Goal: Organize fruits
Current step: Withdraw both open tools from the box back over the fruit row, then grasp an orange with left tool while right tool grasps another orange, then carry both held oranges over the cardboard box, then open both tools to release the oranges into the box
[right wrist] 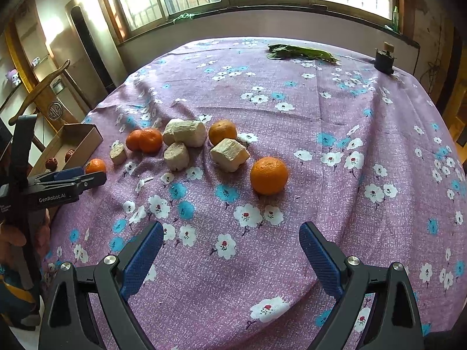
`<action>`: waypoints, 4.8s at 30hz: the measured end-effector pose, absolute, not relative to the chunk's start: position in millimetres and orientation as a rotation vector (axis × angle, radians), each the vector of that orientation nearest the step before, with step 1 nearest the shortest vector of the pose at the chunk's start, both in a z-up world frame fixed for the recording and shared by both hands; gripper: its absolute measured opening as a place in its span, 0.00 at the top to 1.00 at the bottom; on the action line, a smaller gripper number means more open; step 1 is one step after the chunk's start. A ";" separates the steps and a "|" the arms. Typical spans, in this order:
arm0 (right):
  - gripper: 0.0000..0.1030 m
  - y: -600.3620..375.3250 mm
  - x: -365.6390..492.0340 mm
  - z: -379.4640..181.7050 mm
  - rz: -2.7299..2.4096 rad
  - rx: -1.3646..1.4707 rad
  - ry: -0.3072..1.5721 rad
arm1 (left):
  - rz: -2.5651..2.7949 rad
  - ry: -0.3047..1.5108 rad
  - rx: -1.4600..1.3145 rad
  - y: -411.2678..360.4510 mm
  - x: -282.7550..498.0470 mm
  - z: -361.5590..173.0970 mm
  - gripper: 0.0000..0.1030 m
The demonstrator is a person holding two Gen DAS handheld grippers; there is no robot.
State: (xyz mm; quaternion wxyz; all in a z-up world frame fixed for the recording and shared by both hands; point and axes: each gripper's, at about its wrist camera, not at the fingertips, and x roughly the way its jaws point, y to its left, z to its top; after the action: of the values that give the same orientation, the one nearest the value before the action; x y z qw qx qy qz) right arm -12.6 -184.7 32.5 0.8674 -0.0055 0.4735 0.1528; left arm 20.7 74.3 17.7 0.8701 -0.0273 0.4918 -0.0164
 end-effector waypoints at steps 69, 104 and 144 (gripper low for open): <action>0.68 -149.6 -15.3 13.8 0.419 -0.141 1.027 | -0.132 0.973 -0.049 70.8 -32.7 34.2 0.67; 0.67 117.8 -15.8 51.6 0.971 -0.292 0.951 | 0.213 0.931 -0.125 243.7 -57.5 54.9 0.67; 0.08 -62.4 -38.5 63.9 0.639 0.054 0.912 | 0.101 0.850 -0.133 139.5 -60.2 75.7 0.22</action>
State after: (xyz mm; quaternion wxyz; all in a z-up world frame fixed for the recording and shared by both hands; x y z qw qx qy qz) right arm -38.5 -62.4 63.9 0.8485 0.0255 0.4328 0.3034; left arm -60.2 139.5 75.7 0.9076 -0.0646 0.4120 0.0487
